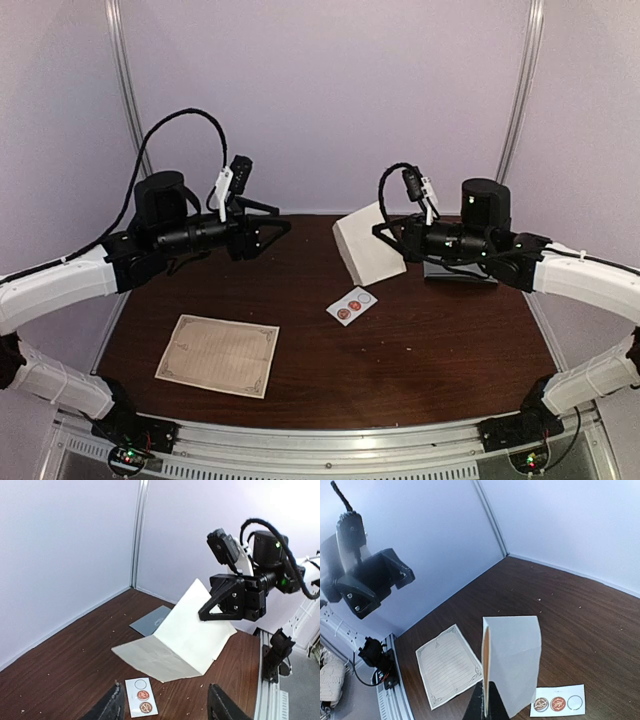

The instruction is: Place the letter into the envelope and seal it

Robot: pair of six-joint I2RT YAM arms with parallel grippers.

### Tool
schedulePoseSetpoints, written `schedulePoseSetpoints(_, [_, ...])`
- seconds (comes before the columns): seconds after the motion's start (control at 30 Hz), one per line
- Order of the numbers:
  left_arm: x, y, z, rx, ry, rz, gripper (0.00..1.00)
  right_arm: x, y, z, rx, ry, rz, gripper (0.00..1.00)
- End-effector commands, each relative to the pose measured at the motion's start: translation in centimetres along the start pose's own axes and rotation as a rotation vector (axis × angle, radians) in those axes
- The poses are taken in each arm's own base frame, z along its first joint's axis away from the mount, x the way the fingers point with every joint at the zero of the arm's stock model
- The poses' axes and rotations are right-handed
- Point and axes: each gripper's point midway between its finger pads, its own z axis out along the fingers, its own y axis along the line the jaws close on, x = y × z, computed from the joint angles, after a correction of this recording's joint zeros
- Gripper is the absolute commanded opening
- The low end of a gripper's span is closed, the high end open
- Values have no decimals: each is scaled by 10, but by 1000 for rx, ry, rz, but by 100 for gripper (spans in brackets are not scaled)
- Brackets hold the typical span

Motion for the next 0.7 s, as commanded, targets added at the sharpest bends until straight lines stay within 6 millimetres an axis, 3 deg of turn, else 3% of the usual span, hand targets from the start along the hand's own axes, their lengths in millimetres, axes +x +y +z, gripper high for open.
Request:
schedulePoseSetpoints(0.0, [-21,11,-3,-48,-186,-221,58,-34,-17,-23,147,-201,47,0])
schedulePoseSetpoints(0.13, [-18,-4,8,16,-272,-379,58,-50,1,-31,76,-295,67,0])
schedulePoseSetpoints(0.37, [-22,-40,40,137,-260,-439,62,-58,48,-24,-137,-323,49,0])
schedulePoseSetpoints(0.53, [-23,-52,44,213,-260,-448,66,-55,79,-19,-274,-302,16,0])
schedulePoseSetpoints(0.67, [-28,-61,44,265,-265,-424,67,-50,92,-13,-329,-273,-1,0])
